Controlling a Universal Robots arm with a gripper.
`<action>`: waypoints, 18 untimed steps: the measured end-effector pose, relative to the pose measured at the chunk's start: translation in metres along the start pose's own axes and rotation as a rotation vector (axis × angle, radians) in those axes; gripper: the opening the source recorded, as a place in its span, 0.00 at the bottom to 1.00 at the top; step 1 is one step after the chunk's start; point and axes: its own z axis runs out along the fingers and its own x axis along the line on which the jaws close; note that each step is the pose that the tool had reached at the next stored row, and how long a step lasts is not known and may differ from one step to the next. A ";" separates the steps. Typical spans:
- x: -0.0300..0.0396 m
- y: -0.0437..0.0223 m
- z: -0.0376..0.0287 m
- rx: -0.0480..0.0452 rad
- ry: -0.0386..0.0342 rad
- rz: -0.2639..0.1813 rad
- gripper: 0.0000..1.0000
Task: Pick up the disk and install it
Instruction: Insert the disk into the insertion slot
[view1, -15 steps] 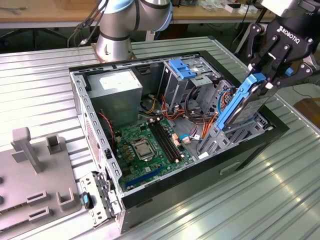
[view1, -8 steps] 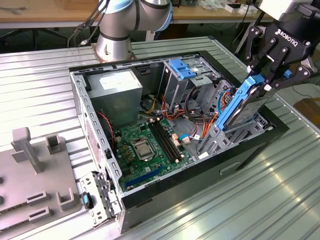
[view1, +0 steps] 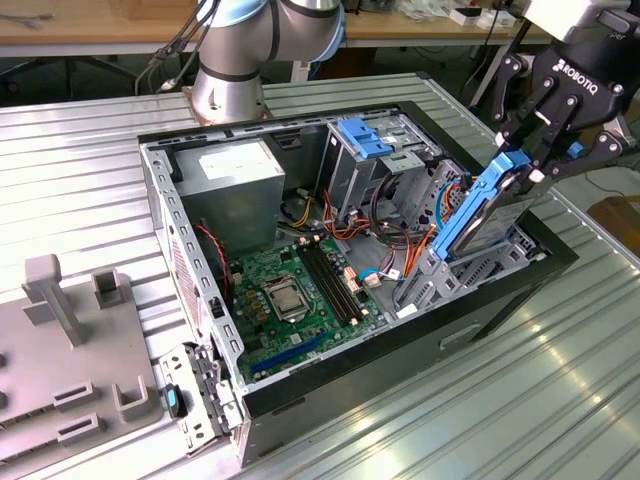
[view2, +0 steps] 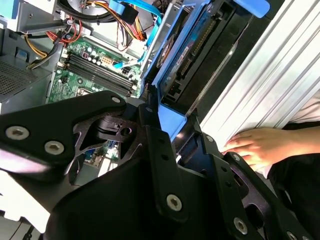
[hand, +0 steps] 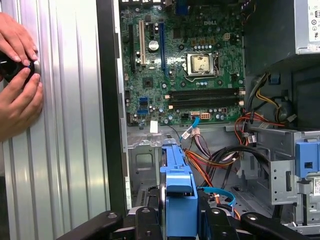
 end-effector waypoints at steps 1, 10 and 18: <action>0.0000 -0.0001 0.0002 -0.0007 -0.0001 -0.002 0.37; -0.0009 -0.0003 0.0024 -0.0013 -0.0005 -0.023 0.37; -0.0009 -0.0002 0.0077 -0.0013 -0.0007 -0.024 0.37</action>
